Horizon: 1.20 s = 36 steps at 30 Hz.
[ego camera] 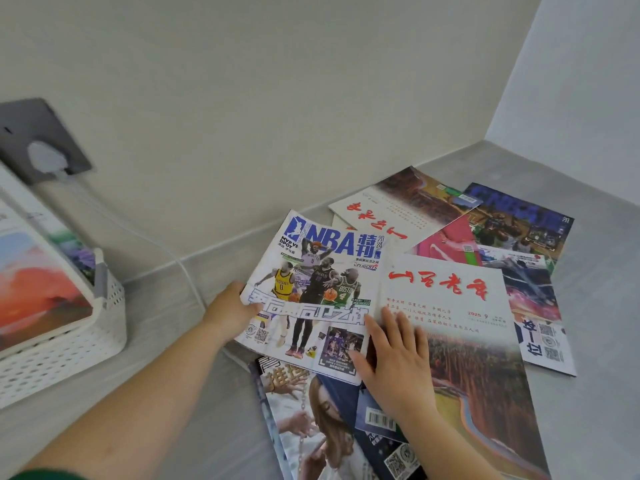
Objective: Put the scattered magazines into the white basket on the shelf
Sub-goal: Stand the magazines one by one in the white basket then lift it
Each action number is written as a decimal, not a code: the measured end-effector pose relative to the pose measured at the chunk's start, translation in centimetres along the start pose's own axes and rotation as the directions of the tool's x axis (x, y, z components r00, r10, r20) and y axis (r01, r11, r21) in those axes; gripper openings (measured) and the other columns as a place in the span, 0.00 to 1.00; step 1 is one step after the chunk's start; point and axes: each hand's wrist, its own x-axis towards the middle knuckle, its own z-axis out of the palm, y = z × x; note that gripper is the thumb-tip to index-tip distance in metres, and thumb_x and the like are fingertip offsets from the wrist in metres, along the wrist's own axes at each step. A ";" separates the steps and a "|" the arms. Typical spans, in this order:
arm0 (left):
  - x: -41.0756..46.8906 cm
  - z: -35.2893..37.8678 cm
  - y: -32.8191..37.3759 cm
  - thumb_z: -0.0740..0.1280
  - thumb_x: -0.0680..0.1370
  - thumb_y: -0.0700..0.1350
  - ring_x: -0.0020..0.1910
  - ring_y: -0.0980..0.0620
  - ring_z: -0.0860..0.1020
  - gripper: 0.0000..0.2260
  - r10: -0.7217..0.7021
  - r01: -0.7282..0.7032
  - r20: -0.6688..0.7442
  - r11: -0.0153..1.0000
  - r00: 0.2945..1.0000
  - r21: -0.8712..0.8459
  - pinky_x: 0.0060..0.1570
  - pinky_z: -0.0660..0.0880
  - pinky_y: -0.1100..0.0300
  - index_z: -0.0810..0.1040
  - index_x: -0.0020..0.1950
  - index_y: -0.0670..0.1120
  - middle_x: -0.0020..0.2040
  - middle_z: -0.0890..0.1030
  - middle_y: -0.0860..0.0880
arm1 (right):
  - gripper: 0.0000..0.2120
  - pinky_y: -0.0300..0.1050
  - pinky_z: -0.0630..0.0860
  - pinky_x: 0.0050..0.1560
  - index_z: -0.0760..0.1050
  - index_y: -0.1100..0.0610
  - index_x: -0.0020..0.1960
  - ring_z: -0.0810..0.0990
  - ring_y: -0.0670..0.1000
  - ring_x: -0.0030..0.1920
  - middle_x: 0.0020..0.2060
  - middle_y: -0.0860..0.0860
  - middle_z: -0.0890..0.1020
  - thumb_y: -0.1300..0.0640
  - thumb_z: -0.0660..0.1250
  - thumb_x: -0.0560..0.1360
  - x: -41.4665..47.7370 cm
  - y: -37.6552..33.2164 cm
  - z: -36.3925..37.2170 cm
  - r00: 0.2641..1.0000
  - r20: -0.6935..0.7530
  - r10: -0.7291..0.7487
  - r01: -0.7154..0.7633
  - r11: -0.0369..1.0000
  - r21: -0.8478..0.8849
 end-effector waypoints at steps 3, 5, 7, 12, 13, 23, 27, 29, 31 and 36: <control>-1.6 -0.4 -0.2 0.63 0.75 0.41 0.41 0.48 0.74 0.11 0.067 -0.069 -0.090 0.997 0.994 -0.023 0.35 0.66 0.58 0.68 0.57 0.42 0.54 0.79 0.43 | 0.30 0.51 0.30 0.69 0.46 0.43 0.73 0.38 0.54 0.75 0.76 0.50 0.45 0.35 0.46 0.74 0.1 0.0 -0.1 1.000 -0.002 0.004 -0.004 1.000 0.004; -2.9 -0.8 -0.3 0.62 0.75 0.41 0.40 0.48 0.74 0.10 0.108 -0.118 -0.144 0.991 0.984 -0.062 0.35 0.67 0.58 0.68 0.55 0.44 0.50 0.79 0.45 | 0.31 0.52 0.32 0.70 0.47 0.45 0.73 0.38 0.54 0.75 0.76 0.50 0.45 0.34 0.46 0.73 0.1 0.0 0.0 1.000 0.004 0.006 -0.006 1.000 0.007; -4.8 -1.6 -0.5 0.62 0.75 0.41 0.40 0.47 0.74 0.07 0.128 -0.152 -0.219 0.983 0.967 -0.099 0.37 0.67 0.58 0.68 0.51 0.46 0.46 0.76 0.49 | 0.33 0.52 0.33 0.71 0.47 0.46 0.73 0.39 0.53 0.75 0.76 0.49 0.46 0.33 0.48 0.72 -0.1 0.0 -0.2 1.000 0.004 0.003 -0.003 1.000 0.026; -9.6 -3.7 -1.6 0.64 0.74 0.39 0.40 0.48 0.77 0.07 0.126 -0.216 -0.318 0.939 0.940 -0.267 0.39 0.71 0.57 0.67 0.42 0.50 0.42 0.77 0.51 | 0.35 0.53 0.43 0.73 0.48 0.53 0.73 0.49 0.53 0.75 0.75 0.52 0.54 0.38 0.55 0.74 0.6 -1.5 -1.6 0.998 0.013 0.062 -0.063 0.973 0.221; -10.4 -4.3 -1.9 0.64 0.74 0.39 0.38 0.51 0.78 0.09 0.125 -0.230 -0.335 0.926 0.934 -0.299 0.38 0.71 0.58 0.67 0.40 0.52 0.41 0.77 0.53 | 0.34 0.55 0.49 0.73 0.49 0.54 0.73 0.55 0.55 0.73 0.73 0.53 0.58 0.42 0.58 0.74 1.1 -2.7 -2.4 0.993 0.028 0.112 -0.113 0.897 0.427; -16.0 -11.1 -8.5 0.64 0.74 0.37 0.40 0.70 0.78 0.15 0.111 -0.346 -0.444 0.798 0.889 -0.493 0.33 0.72 0.77 0.71 0.46 0.59 0.46 0.79 0.60 | 0.11 0.48 0.81 0.36 0.75 0.56 0.50 0.84 0.48 0.37 0.39 0.49 0.86 0.67 0.57 0.75 3.5 -14.5 -7.5 0.975 0.187 -0.121 -0.205 -0.156 0.966; -15.5 -14.1 -11.8 0.63 0.74 0.34 0.41 0.63 0.81 0.20 0.050 -0.348 -0.488 0.763 0.872 -0.544 0.34 0.75 0.71 0.71 0.51 0.61 0.40 0.84 0.63 | 0.10 0.50 0.81 0.40 0.77 0.55 0.46 0.84 0.50 0.35 0.34 0.49 0.86 0.65 0.59 0.75 3.7 -20.6 -8.1 0.968 0.144 -0.207 -0.185 -0.193 0.964; -14.8 -15.5 -13.1 0.63 0.73 0.32 0.37 0.65 0.81 0.19 0.000 -0.337 -0.517 0.759 0.856 -0.557 0.32 0.74 0.74 0.71 0.48 0.58 0.36 0.83 0.64 | 0.10 0.47 0.82 0.36 0.77 0.54 0.45 0.84 0.49 0.34 0.33 0.49 0.86 0.66 0.59 0.74 3.9 -23.2 -8.5 0.962 0.103 -0.253 -0.148 -0.165 0.975; -14.0 -17.3 -13.9 0.63 0.73 0.33 0.37 0.65 0.79 0.17 -0.041 -0.336 -0.561 0.765 0.827 -0.550 0.32 0.73 0.75 0.70 0.48 0.56 0.41 0.82 0.60 | 0.10 0.47 0.82 0.34 0.78 0.55 0.45 0.84 0.50 0.33 0.32 0.50 0.86 0.65 0.60 0.74 4.2 -25.7 -8.9 0.956 0.073 -0.284 -0.108 -0.110 0.988; -11.4 -22.1 -14.9 0.63 0.74 0.35 0.40 0.58 0.76 0.11 -0.111 -0.364 -0.675 0.773 0.729 -0.520 0.34 0.70 0.68 0.71 0.51 0.49 0.47 0.79 0.49 | 0.08 0.47 0.82 0.34 0.79 0.58 0.46 0.84 0.50 0.33 0.32 0.48 0.86 0.65 0.63 0.72 5.3 -30.9 -10.1 0.933 -0.052 -0.357 0.059 0.009 0.998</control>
